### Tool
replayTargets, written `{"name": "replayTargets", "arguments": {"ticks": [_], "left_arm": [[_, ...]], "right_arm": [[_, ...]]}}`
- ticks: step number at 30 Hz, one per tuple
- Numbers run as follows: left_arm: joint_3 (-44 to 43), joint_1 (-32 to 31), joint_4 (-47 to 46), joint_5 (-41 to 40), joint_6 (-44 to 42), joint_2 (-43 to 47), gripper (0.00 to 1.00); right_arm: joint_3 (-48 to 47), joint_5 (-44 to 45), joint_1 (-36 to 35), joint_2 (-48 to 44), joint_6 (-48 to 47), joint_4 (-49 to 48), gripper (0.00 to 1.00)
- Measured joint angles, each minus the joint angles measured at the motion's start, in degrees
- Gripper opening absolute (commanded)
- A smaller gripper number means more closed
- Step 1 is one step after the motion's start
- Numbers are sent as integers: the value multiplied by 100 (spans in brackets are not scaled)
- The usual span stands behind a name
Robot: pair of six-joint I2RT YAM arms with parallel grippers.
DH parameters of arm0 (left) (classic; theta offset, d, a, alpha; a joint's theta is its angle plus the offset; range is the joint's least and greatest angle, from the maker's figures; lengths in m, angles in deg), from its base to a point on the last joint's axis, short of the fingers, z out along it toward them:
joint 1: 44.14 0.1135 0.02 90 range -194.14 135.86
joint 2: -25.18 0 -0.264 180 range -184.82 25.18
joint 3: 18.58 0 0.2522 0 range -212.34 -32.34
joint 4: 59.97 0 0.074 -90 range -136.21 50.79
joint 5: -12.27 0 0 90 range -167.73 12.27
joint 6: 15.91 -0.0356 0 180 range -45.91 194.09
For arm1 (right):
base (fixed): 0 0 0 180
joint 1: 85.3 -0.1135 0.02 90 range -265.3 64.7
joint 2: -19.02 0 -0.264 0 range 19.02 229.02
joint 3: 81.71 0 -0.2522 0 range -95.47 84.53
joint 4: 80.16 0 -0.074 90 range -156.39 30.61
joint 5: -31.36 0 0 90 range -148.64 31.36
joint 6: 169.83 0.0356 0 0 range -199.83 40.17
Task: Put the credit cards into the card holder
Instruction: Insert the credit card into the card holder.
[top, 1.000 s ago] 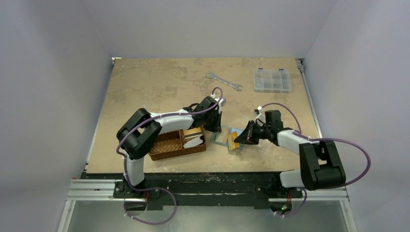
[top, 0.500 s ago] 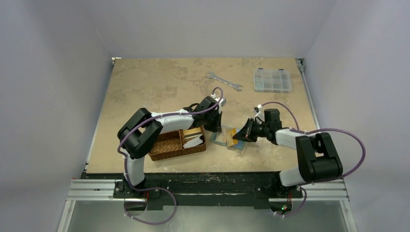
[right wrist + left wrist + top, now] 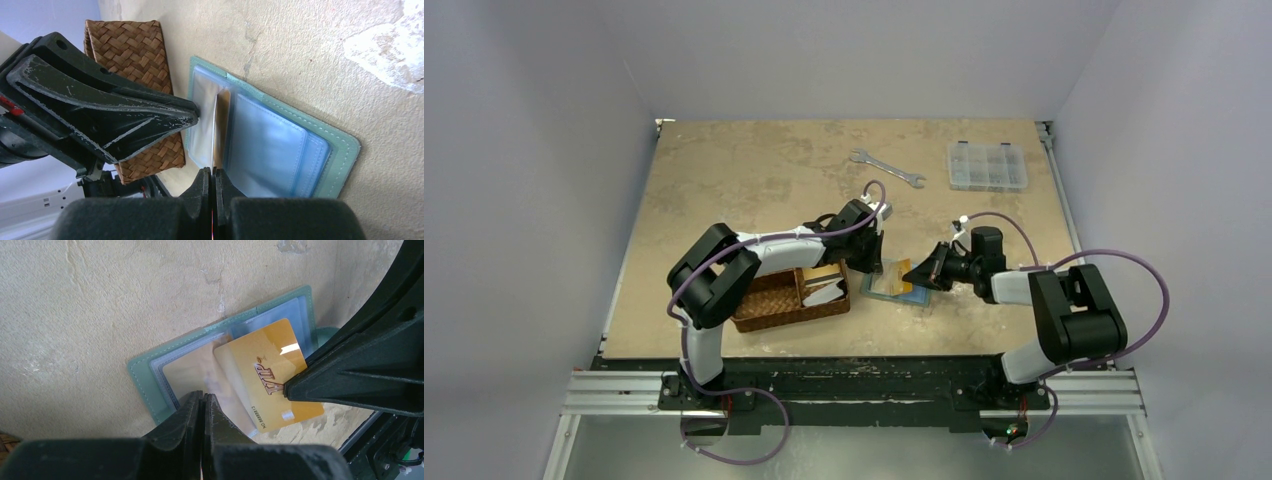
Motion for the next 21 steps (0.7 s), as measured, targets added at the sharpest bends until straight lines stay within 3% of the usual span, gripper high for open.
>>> {"name": "replayTargets", "arguments": {"ticks": [6, 13, 21], "left_arm": [[2, -17, -13, -13, 0, 0, 0], [4, -37, -48, -7, 2, -9, 0], [2, -61, -61, -15, -4, -11, 0]], "right_arm": [[118, 22, 0, 31, -4, -378, 0], [715, 240, 0, 33, 175, -1495, 0], [570, 243, -42, 116, -221, -1543, 0]]}}
